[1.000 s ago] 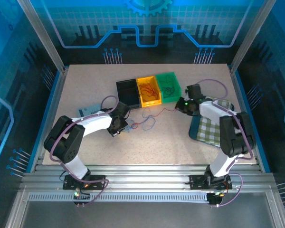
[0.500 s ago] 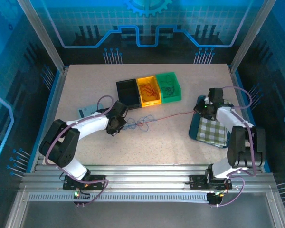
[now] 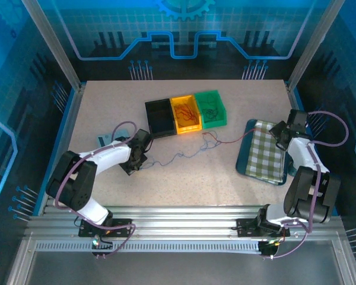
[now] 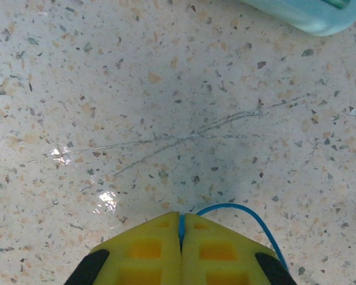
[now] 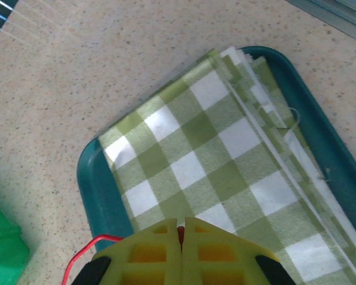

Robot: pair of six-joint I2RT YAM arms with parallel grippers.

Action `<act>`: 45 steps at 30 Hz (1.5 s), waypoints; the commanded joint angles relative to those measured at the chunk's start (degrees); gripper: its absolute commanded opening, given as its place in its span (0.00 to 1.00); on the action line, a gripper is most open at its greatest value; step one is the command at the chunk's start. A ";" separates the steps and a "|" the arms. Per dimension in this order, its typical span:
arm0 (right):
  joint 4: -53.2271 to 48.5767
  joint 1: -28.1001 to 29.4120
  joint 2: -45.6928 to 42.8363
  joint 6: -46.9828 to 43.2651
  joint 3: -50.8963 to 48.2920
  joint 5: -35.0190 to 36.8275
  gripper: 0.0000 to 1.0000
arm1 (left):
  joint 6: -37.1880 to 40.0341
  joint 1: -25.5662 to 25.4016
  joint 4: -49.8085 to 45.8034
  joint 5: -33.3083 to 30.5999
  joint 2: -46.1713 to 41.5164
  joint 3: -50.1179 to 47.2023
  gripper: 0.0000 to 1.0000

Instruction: Untangle the cables

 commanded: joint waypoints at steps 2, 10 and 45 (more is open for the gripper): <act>1.07 1.81 -1.83 -2.15 1.17 1.69 0.00 | -0.18 0.01 -1.79 -1.03 0.71 1.35 0.00; 3.45 10.46 -1.81 -5.22 1.86 -5.12 0.00 | 14.97 -4.43 16.17 12.87 0.57 4.92 0.48; 3.52 25.23 3.85 -5.63 2.48 -4.48 0.00 | 30.96 -15.54 -3.56 6.73 23.19 32.22 0.69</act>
